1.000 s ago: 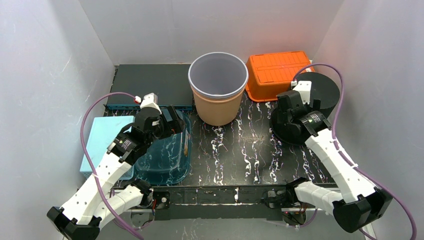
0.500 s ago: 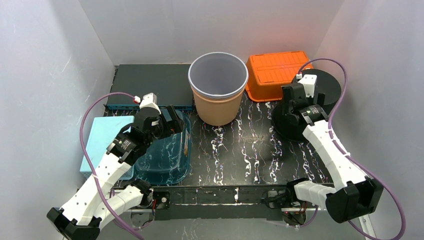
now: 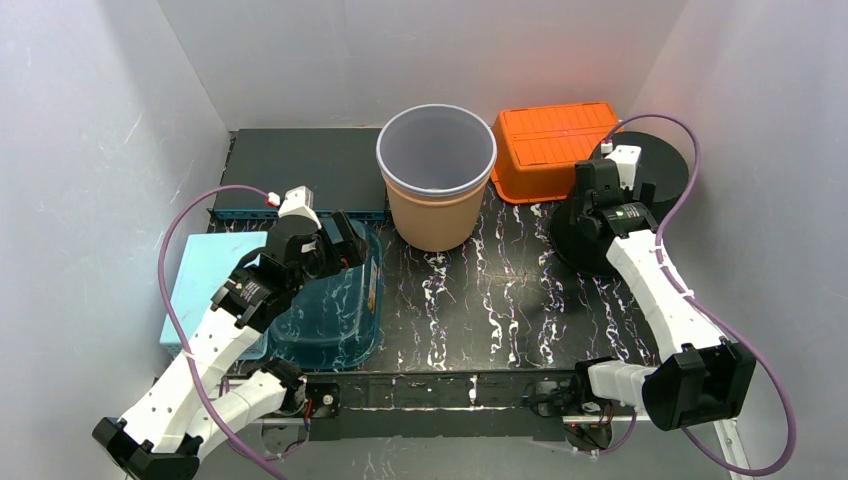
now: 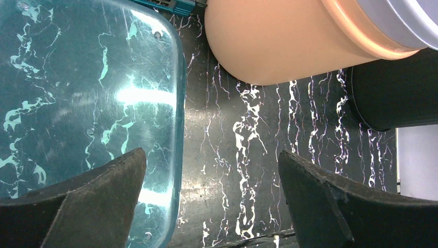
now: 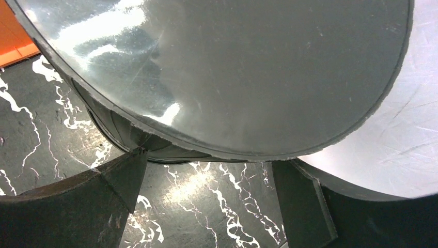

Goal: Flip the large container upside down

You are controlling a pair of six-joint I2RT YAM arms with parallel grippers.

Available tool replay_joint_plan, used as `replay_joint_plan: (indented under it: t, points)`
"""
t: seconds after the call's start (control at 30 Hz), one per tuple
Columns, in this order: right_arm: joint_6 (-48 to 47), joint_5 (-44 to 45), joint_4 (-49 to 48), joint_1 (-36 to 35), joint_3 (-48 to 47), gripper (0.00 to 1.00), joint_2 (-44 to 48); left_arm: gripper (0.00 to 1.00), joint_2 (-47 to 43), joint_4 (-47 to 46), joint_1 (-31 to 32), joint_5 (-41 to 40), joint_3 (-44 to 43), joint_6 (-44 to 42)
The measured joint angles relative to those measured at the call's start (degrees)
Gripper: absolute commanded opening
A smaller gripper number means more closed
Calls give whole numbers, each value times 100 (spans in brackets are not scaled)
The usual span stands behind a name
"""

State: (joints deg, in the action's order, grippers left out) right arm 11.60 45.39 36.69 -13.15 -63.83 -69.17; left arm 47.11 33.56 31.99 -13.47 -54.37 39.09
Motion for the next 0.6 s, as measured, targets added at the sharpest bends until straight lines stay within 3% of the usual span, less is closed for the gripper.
replay_joint_plan:
  t: [0.6]
  points:
    - [26, -551, 101, 170, -13, 99, 37, 98, 284, 87, -48, 358, -542, -170]
